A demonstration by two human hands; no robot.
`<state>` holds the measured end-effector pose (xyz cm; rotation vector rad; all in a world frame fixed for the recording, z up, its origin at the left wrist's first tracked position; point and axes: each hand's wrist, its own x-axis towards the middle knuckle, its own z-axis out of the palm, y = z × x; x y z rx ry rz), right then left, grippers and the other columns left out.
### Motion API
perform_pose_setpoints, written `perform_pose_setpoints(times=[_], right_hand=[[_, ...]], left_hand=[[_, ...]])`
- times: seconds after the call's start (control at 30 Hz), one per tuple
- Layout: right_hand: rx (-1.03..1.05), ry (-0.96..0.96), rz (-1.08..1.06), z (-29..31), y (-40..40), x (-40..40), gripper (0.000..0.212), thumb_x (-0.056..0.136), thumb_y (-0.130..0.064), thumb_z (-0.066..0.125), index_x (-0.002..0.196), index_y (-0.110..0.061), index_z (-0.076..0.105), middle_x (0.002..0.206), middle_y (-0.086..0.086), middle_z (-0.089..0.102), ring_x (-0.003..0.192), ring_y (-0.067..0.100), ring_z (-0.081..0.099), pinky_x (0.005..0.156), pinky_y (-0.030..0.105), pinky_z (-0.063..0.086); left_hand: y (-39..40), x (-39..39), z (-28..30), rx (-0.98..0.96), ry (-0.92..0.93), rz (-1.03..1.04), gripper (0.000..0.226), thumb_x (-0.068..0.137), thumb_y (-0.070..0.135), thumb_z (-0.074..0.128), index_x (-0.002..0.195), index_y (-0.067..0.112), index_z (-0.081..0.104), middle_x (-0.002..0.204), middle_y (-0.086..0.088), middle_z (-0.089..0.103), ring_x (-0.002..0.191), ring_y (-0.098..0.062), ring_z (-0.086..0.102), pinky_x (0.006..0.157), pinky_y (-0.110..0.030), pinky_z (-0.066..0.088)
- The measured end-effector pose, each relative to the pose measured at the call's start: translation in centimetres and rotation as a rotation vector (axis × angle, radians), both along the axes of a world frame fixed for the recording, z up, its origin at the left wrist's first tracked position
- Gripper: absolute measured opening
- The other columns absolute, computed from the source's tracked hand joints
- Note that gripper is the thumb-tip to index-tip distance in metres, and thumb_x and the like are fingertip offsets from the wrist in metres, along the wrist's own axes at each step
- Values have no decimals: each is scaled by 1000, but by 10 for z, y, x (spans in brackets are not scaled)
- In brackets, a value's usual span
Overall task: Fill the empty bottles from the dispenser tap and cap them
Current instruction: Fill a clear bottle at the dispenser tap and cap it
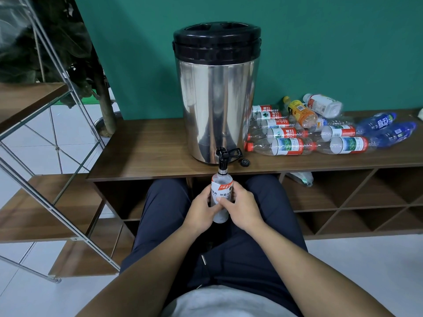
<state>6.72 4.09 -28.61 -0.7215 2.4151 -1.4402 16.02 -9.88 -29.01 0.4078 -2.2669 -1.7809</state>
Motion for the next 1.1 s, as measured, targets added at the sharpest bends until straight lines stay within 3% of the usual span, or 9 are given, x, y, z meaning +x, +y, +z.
perform_pose_setpoints(times=[0.37,0.8,1.0,1.1], right_hand=[[-8,11,-27,1,-2,-1,49,91,-23,89,136,-29,70,110,-14,81,99,0,76,89,34,66],[-13,23,-54,-2,-5,-2,48,90,-21,89,134,-30,71,105,-15,81,95,-1,77,87,35,67],[-3,29,-90,1,-7,1,43,87,-23,90,126,-29,72,100,-15,81,91,-1,77,83,34,67],[-2,35,-101,2,-8,2,39,86,-24,92,120,-28,73,99,-14,81,91,-1,76,82,31,66]], left_hand=[[-3,-10,-9,-34,-17,17,58,95,12,84,147,31,64,130,11,78,124,-9,73,114,-49,57],[-3,-17,-13,-120,-88,90,72,86,26,87,151,37,58,123,20,76,112,6,71,103,-31,60],[3,-18,-6,-156,-89,123,56,89,18,77,140,33,60,110,15,77,98,5,73,89,-28,63],[4,-19,-6,-180,-90,137,44,91,23,75,130,33,59,106,13,76,94,0,73,84,-31,64]])
